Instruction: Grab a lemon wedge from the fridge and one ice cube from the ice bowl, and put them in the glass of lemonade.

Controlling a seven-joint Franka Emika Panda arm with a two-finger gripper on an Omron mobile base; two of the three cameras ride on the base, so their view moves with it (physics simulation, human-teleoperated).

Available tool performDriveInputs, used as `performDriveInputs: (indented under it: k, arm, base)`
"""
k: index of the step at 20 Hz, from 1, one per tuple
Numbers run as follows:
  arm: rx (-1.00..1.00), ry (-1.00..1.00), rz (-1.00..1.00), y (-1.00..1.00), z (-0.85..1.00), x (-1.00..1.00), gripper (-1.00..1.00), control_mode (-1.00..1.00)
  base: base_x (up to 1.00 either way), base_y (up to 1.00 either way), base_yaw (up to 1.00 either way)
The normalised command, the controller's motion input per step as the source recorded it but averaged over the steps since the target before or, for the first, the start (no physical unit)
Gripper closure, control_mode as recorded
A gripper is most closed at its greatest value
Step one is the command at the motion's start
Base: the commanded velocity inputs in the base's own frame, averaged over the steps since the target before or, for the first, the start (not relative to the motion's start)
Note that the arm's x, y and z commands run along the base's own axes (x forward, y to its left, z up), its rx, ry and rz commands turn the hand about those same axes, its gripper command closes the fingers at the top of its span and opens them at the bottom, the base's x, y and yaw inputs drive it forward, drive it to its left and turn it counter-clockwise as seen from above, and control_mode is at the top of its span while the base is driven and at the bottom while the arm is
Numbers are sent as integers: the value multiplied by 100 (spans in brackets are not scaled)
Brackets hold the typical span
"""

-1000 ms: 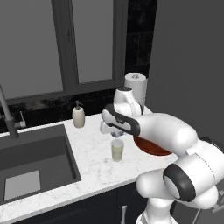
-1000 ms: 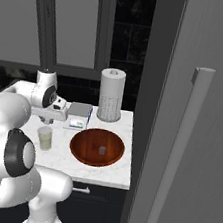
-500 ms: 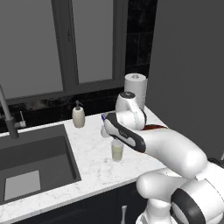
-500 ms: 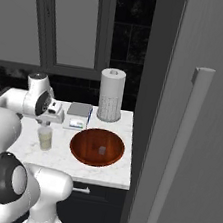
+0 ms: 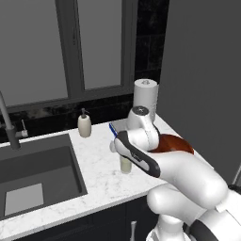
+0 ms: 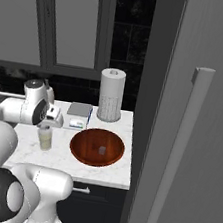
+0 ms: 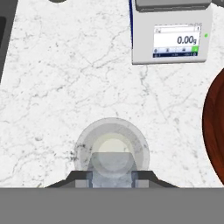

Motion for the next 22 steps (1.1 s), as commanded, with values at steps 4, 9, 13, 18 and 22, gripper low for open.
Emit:
performDriveInputs:
  k: [4,9,13,18,22]
  arm:
    - [0,0,0,0,-3,0,100,-100]
    - [0,0,0,0,0,3,100,-100]
    - [0,0,0,0,0,3,100,-100]
    - [0,0,0,0,0,9,100,-100]
    - [0,0,0,0,0,10,100,-100]
  base:
    - [0,0,0]
    - [0,0,0]
    - [0,0,0]
    - [0,0,0]
    - [0,0,0]
